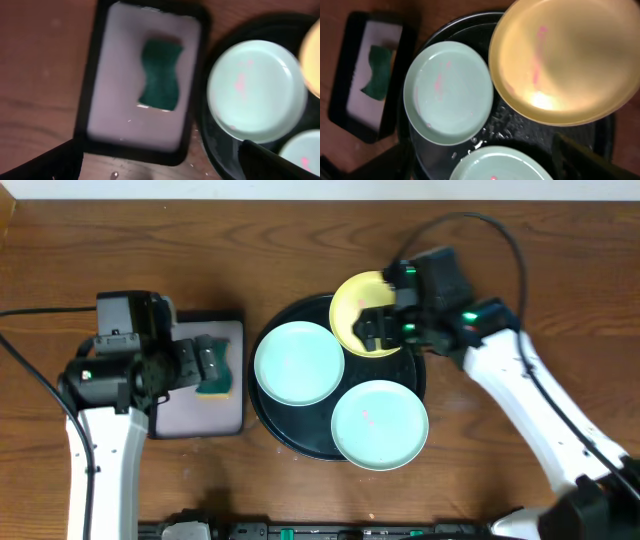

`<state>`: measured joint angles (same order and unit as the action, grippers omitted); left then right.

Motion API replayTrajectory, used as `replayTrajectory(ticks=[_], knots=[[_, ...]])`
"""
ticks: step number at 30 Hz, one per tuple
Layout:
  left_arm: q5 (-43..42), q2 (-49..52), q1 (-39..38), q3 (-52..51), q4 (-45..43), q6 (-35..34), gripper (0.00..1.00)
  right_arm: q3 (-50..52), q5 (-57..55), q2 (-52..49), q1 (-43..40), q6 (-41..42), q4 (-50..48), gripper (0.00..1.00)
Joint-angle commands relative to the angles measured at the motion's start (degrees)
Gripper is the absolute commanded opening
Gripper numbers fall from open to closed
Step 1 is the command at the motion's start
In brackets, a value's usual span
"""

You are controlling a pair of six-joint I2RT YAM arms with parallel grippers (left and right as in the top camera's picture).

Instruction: Clean dirty plates on tray and stack at the side

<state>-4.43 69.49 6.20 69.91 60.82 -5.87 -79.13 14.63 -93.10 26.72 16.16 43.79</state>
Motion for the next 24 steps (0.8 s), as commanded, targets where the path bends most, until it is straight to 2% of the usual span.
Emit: replayTrajectory(ticks=[1, 13, 24], knots=[[2.14, 2.67, 2.19, 1.16, 0.66, -2.6, 0.99, -3.48, -8.22, -4.33, 4.04, 3.96, 1.51, 0.74], [2.14, 6.47, 2.51, 1.16, 0.39, -2.6, 0.99, -3.67, -10.75, -16.85, 9.64, 11.78, 2.47, 0.29], [2.12, 6.49, 2.51, 1.16, -0.74, -2.6, 0.99, -3.67, -10.71, -25.22, 9.88, 14.03, -2.56, 0.16]])
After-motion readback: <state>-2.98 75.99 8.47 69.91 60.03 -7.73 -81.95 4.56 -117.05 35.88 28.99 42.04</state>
